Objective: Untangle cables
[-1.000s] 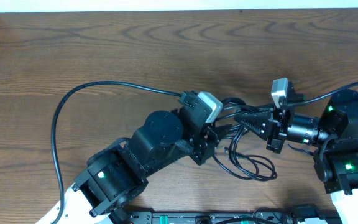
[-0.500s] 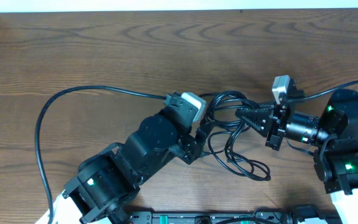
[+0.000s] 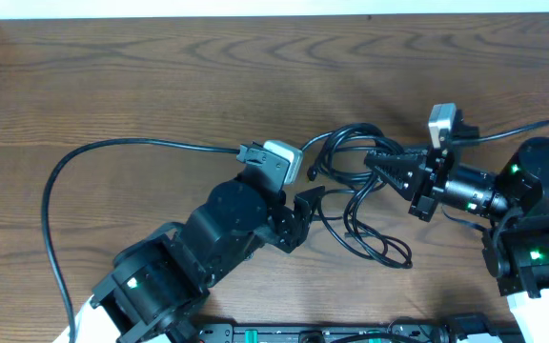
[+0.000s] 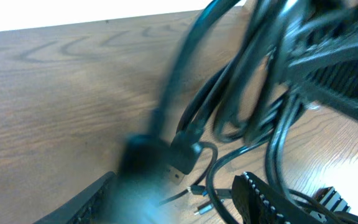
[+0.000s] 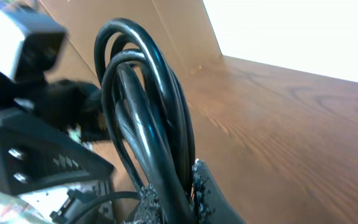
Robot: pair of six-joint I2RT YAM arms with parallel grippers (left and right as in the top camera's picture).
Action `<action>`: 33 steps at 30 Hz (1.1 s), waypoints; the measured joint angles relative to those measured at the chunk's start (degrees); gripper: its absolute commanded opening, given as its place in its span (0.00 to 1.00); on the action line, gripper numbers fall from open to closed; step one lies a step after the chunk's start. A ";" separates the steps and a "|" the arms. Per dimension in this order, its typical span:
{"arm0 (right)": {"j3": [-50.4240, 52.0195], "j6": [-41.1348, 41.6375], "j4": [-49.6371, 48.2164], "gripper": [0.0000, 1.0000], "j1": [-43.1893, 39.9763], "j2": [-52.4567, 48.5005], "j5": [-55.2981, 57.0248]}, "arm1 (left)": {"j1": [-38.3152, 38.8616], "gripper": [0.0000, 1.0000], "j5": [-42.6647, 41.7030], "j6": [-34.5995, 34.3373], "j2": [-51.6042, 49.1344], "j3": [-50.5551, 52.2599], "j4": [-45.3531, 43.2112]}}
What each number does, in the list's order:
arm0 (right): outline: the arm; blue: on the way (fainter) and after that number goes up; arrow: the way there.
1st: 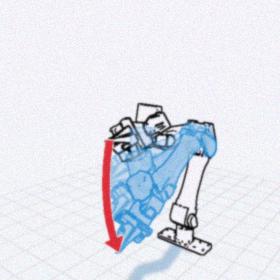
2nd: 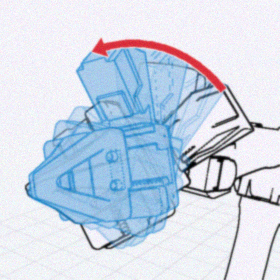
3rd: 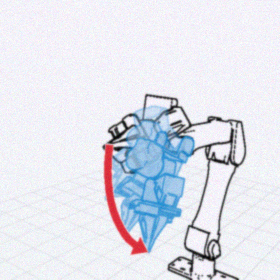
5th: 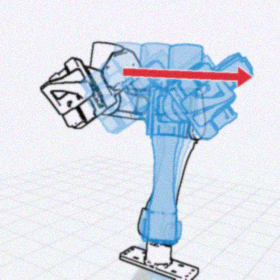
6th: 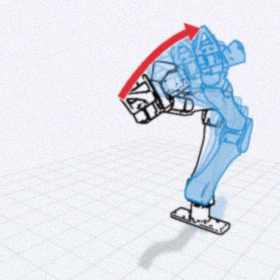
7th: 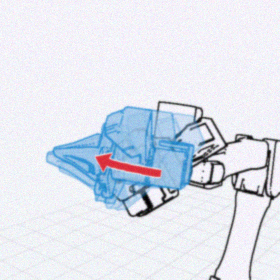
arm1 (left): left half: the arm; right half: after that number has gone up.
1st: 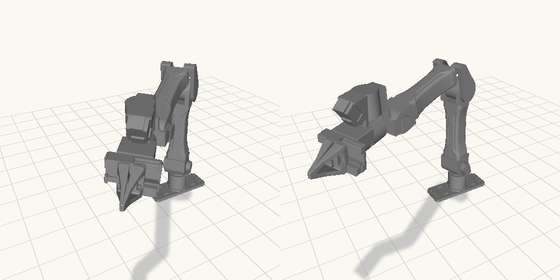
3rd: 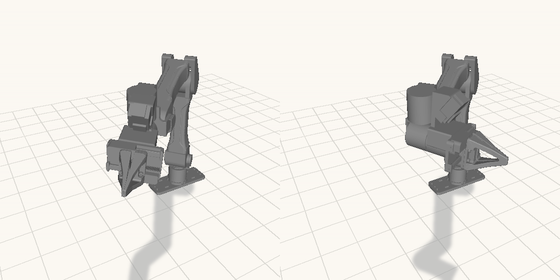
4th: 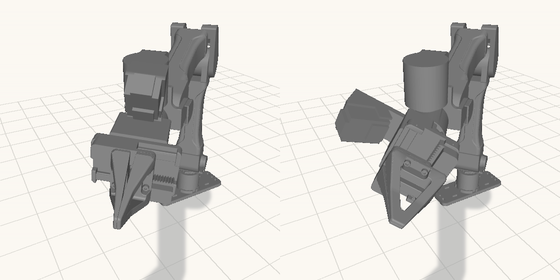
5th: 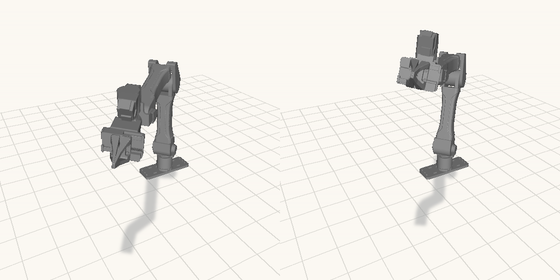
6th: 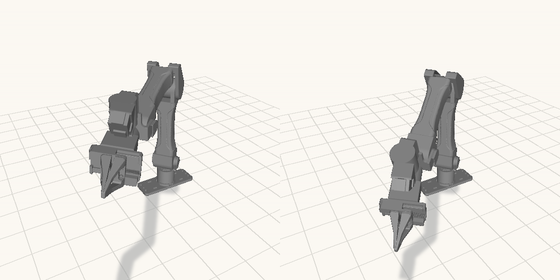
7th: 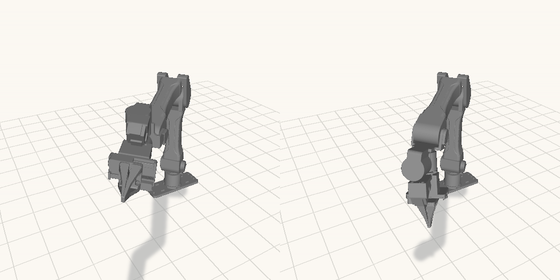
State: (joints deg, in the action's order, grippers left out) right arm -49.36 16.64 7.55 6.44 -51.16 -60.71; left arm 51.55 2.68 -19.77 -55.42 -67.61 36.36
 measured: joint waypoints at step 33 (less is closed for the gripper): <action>0.04 21.38 -21.49 0.01 -3.98 -0.11 0.50 | 0.00 0.35 -6.51 -0.96 -7.52 0.00 6.23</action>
State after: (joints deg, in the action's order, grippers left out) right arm -49.32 38.02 -13.93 2.46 -51.27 -60.20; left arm 51.55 -3.84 -20.73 -62.94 -67.61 42.59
